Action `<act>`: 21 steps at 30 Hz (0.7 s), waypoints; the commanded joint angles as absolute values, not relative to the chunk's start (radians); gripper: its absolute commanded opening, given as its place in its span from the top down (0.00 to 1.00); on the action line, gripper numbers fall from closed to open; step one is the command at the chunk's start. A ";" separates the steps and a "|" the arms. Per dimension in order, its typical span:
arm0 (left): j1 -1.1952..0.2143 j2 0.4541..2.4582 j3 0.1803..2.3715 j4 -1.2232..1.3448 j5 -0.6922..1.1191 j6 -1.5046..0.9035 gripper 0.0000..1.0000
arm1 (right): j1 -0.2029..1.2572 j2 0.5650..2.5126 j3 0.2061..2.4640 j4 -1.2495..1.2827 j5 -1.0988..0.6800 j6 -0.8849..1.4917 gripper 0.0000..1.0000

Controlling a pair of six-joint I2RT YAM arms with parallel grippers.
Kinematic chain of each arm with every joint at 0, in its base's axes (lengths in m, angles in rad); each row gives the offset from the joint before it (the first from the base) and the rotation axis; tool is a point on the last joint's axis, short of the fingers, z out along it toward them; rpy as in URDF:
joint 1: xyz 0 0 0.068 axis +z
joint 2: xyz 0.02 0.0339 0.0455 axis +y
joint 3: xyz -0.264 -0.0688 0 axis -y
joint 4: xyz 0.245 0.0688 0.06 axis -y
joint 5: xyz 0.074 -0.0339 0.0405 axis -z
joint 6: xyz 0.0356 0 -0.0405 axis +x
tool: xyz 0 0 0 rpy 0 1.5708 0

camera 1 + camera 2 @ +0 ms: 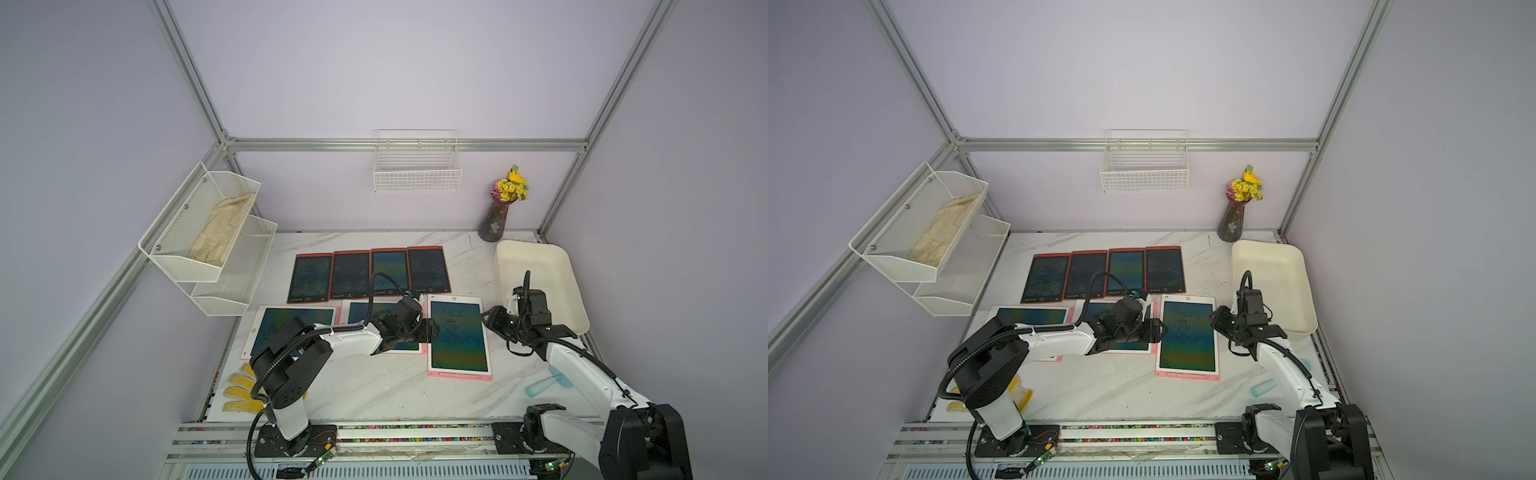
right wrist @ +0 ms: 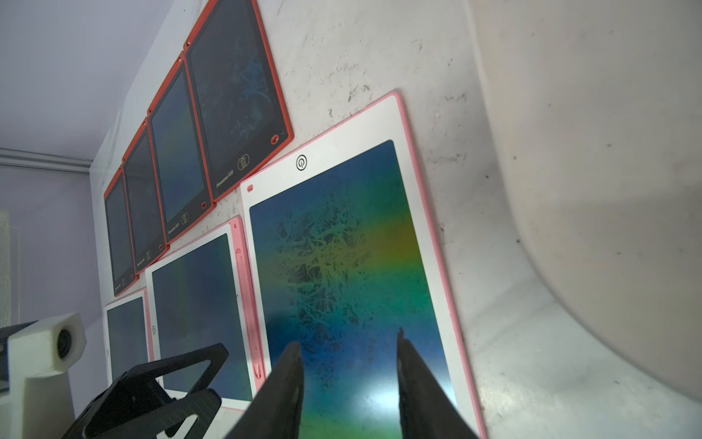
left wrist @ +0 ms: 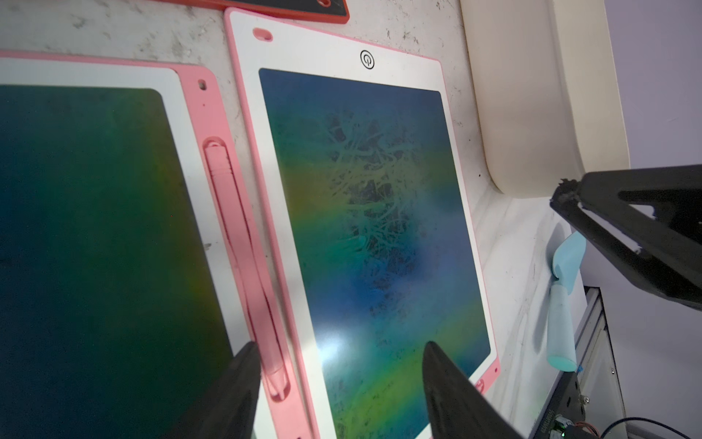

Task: Take out the writing tablet from the storage box
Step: Place the writing tablet at the center of the board.

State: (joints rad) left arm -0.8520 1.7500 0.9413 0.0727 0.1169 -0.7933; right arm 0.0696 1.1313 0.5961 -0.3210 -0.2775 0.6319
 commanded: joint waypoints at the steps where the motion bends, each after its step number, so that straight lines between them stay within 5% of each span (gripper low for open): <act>1: -0.862 1.757 1.014 0.117 0.132 -0.798 0.33 | 0.074 1.174 0.592 -0.275 -0.244 0.633 0.55; 10: -0.862 1.725 0.996 0.089 0.106 -0.795 0.34 | 0.074 1.317 0.659 -0.234 -0.164 0.603 0.53; 21: -0.802 1.435 0.912 -0.143 -0.090 -0.773 0.30 | 0.075 1.527 0.710 -0.151 -0.130 0.571 0.49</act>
State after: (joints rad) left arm -0.8204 1.5192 0.9390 -0.0708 0.0044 -0.7891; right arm 0.0715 1.4986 0.6849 -0.1963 -0.1646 0.5884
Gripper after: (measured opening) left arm 0.695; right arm 0.504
